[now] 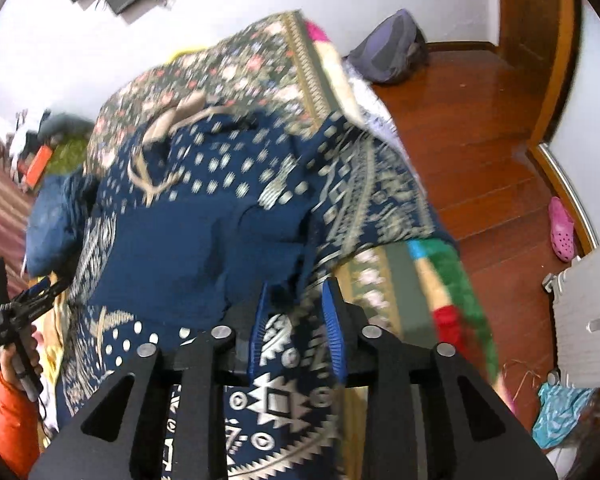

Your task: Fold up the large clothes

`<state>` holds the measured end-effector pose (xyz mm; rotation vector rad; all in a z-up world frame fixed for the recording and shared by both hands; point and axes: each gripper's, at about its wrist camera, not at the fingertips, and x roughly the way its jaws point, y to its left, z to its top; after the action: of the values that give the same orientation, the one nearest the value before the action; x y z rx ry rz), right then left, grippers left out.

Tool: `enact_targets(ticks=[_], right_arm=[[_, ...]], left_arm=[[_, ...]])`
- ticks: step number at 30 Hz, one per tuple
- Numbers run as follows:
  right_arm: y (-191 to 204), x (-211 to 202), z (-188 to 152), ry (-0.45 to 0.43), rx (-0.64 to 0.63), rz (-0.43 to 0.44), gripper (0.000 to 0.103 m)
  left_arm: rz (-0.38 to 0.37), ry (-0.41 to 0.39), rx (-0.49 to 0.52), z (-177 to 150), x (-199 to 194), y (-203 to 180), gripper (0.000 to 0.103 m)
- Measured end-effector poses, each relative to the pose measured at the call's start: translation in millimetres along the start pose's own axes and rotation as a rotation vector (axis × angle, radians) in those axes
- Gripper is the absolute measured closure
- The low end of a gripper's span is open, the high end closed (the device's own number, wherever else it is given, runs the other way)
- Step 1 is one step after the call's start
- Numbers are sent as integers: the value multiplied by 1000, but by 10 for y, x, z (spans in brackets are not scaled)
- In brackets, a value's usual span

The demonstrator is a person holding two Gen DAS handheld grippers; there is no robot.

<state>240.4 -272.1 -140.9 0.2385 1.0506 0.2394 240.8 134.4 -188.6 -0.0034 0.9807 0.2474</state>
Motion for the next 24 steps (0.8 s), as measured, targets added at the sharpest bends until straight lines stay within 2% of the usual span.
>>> enact_targets(ticks=[3, 6, 9, 16, 21, 24], right_arm=[[-205, -80, 84, -50, 76, -10, 58], [-420, -35, 146, -57, 154, -24, 57], [-629, 141, 196, -21, 238, 0, 57], [-982, 657, 133, 108, 443, 126, 57], [-1131, 890, 164, 125, 532, 153, 57], [-1239, 1005, 238, 127, 579, 142, 57]], left_arm=[[-38, -51, 2, 182, -142, -108, 27], [-85, -75, -4, 324, -203, -219, 27], [-118, -80, 1, 415, -171, -370, 27], [-154, -25, 43, 399, 93, -709, 27], [-164, 18, 58, 325, 293, -839, 27], [-167, 36, 60, 285, 378, -887, 27]])
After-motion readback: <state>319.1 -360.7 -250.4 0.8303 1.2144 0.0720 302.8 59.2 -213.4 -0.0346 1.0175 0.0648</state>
